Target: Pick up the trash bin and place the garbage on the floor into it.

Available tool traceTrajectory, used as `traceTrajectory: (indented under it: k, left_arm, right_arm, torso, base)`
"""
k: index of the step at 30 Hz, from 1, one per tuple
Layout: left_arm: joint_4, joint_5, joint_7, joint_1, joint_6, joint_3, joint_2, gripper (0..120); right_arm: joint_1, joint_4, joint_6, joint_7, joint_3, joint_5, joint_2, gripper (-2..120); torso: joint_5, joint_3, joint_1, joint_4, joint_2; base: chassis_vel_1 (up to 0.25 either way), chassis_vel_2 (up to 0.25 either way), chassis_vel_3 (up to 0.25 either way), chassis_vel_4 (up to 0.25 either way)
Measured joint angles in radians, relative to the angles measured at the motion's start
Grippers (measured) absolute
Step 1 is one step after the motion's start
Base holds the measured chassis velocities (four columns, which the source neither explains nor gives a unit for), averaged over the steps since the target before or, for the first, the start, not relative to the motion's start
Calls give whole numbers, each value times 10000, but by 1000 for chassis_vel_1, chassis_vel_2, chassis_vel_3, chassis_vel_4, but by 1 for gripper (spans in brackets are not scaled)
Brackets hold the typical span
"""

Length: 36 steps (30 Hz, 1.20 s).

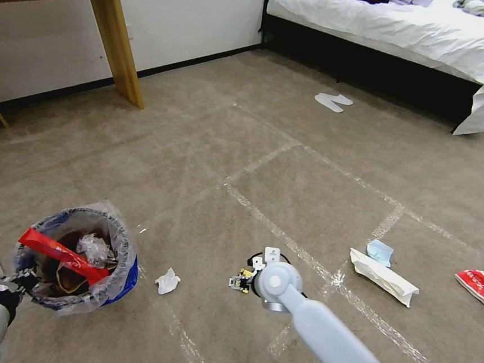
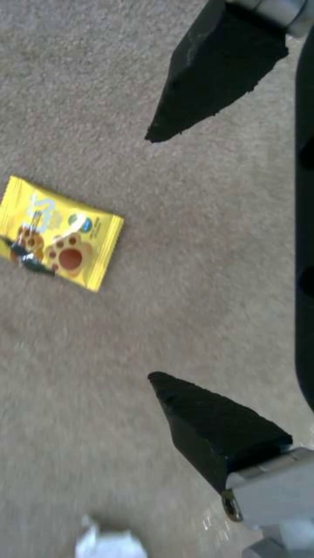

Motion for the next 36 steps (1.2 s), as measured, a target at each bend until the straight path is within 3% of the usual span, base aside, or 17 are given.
traceTrajectory:
  k: [13,36]
  left_arm:
    - [229,-34,-3,-21,-54,-40,86,0]
    - [351,-46,-5,-42,-87,-44,135,0]
  right_arm:
    - [715,-2212,26,-1002,90,-1224,977,99]
    - [1188,-4247,360,-2166,178,-2401,1555,98]
  torso:
    - [1,0,0,0,0]
    - [2,0,-1,0,0]
  base:
    - [0,0,0,0]
    - [0,0,0,0]
